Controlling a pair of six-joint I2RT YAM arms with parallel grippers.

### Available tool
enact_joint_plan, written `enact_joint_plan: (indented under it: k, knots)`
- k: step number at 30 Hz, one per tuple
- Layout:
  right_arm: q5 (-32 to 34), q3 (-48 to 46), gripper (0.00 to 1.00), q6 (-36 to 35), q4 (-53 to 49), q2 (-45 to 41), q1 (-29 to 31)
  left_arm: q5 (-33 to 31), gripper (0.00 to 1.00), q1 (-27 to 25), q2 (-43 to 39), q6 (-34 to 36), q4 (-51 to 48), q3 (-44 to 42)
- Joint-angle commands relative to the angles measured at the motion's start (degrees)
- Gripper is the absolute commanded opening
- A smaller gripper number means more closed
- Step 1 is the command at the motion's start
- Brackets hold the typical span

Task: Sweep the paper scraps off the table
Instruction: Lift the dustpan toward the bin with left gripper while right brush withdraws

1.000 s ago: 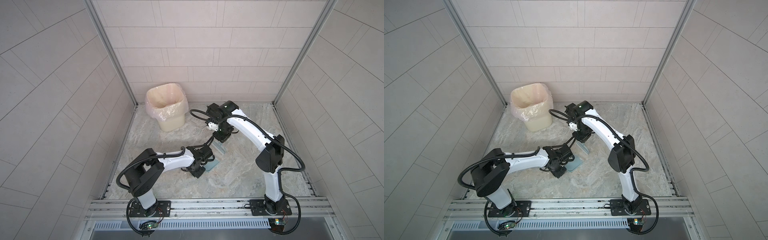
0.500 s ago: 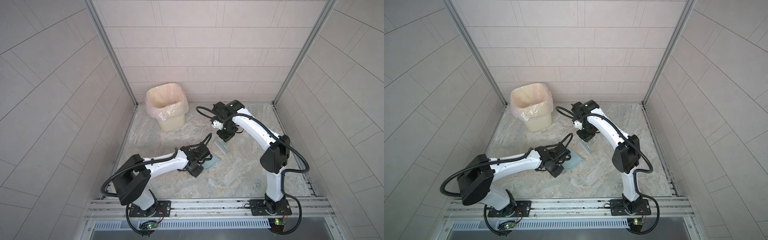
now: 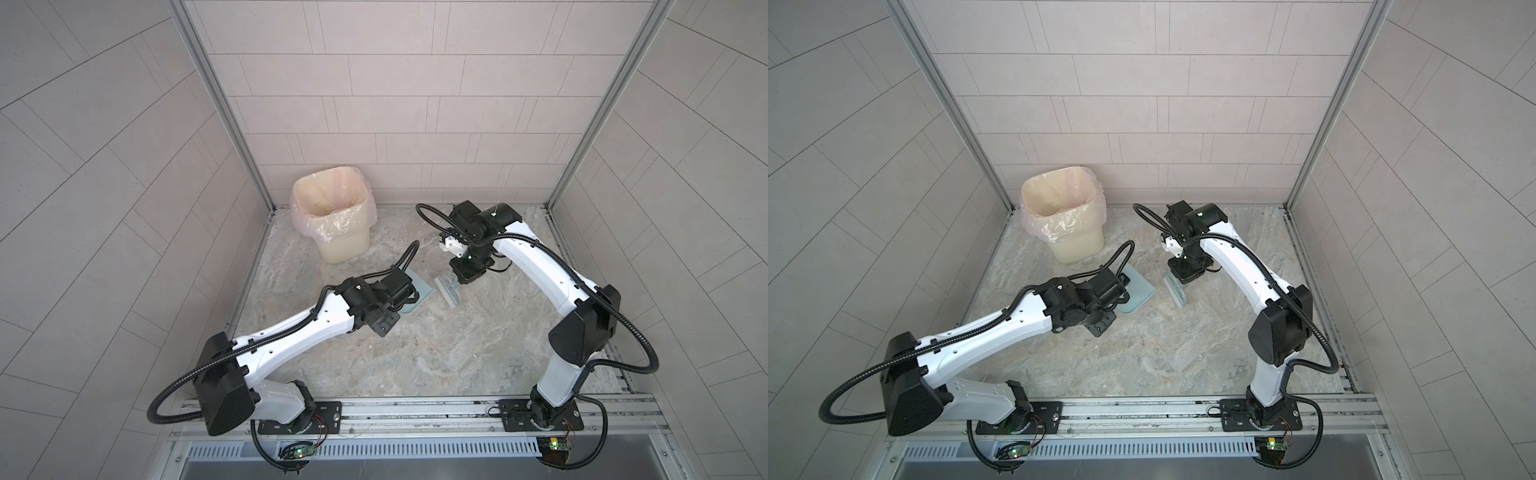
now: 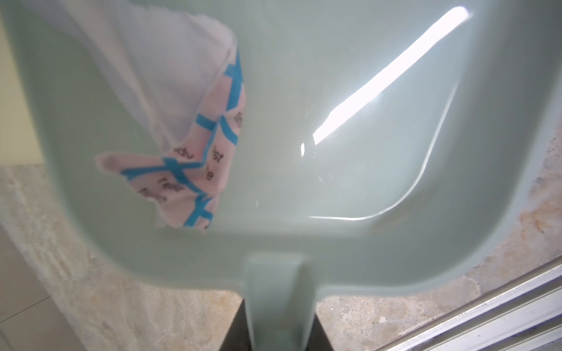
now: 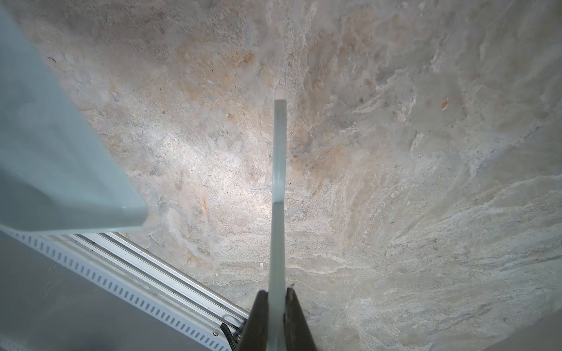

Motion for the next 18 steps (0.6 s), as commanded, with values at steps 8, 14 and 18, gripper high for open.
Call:
enact_joint_plan:
  k: [8,14,18]
  knots:
    - [-4.8,-7.2,0.0,0.1,2.2,-7.9,-2.3,-4.6,0.0,7.1,-1.6,-3.8,-19.5,16.1]
    - [-5.5,-10.0,0.0,-0.6,1.0,-11.0,-3.9,-5.6,0.0,15.2,-4.3,-2.7,-20.4,18.8]
    - [-5.4,-10.4,0.0,-1.0,0.3,-12.5,-4.9,-5.8,0.0,21.1,-4.7,-1.5,-22.3,21.9]
